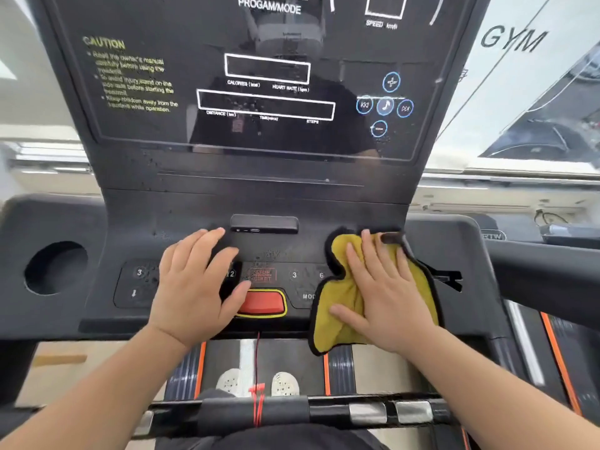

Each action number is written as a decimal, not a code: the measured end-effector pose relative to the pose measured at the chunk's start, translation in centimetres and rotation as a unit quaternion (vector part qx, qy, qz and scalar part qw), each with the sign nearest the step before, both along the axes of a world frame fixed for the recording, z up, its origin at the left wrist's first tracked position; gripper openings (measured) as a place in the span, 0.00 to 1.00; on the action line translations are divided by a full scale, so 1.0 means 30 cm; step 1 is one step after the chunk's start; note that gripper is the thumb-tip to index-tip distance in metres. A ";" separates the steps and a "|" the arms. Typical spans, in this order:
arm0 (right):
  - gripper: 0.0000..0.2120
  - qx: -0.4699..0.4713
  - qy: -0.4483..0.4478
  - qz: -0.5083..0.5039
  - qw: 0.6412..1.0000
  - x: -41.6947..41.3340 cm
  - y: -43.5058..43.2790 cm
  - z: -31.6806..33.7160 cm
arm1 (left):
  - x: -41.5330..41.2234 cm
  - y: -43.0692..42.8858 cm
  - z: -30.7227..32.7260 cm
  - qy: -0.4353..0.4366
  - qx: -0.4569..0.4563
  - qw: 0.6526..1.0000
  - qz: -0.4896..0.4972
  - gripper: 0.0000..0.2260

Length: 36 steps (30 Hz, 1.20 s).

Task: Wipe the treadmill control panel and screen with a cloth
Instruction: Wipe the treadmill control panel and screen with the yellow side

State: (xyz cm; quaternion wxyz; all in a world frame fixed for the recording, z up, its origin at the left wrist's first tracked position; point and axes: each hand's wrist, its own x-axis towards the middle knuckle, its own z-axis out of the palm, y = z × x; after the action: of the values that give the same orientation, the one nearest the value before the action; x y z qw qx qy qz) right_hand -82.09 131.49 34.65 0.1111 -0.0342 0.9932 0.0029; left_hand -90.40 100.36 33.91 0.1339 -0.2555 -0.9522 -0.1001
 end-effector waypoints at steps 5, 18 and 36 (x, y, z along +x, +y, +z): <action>0.53 -0.004 0.023 -0.130 0.991 -0.139 -0.094 0.015 | 0.001 -0.004 0.002 -0.004 -0.003 1.000 0.006 0.22; 0.45 -0.020 0.000 0.070 0.997 0.054 0.030 -0.006 | 0.005 -0.003 0.002 -0.023 -0.010 1.000 0.015 0.22; 0.42 -0.170 0.203 -0.043 0.963 0.012 -0.018 -0.030 | 0.004 0.000 0.002 -0.023 -0.004 1.000 0.018 0.22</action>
State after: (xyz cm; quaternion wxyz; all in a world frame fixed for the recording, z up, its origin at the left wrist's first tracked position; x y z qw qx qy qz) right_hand -81.72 130.95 33.77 -0.1005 -0.0088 0.9814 -0.1635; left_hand -90.27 100.35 33.97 0.1128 -0.2364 -0.9600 -0.0993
